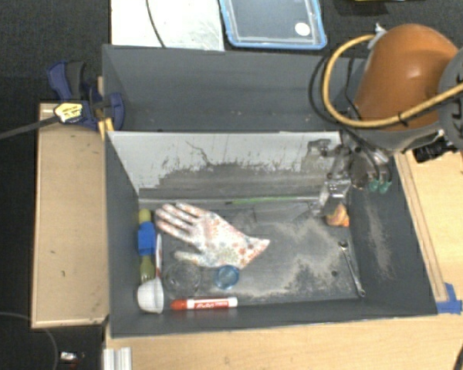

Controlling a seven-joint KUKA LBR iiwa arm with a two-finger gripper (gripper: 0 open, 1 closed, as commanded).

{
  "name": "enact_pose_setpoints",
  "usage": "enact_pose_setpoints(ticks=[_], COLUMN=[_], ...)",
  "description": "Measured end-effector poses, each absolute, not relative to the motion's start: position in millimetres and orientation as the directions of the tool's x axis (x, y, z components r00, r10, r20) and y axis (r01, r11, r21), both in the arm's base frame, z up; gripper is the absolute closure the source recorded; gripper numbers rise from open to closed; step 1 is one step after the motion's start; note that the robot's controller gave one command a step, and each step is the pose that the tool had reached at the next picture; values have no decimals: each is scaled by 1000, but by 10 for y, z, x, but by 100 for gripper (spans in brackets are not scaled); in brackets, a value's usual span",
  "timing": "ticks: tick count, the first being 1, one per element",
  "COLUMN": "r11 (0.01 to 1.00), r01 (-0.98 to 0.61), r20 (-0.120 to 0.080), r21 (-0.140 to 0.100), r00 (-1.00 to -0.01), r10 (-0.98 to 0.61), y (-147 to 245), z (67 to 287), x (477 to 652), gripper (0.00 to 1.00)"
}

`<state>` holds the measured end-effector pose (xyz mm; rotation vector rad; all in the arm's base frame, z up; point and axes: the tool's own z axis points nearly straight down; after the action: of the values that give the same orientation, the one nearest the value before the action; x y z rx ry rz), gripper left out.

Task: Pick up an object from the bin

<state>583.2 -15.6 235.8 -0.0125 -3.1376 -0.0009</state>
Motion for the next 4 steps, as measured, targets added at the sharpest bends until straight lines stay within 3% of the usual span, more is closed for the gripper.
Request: enact_pose_setpoints(ticks=[1,2,3,4], r11=[1000,1000,1000,999], r01=[8,18,-11,44], r20=[-4,-8,-20,-8], r21=[0,2,-1,0], r00=[-1000,-1000,-1000,-999], r10=[8,18,-11,44], y=[-155,346,653,567], z=[2405,1730,1253,1786], x=[5845,5585,5608,5582], gripper=[0,0,0,0])
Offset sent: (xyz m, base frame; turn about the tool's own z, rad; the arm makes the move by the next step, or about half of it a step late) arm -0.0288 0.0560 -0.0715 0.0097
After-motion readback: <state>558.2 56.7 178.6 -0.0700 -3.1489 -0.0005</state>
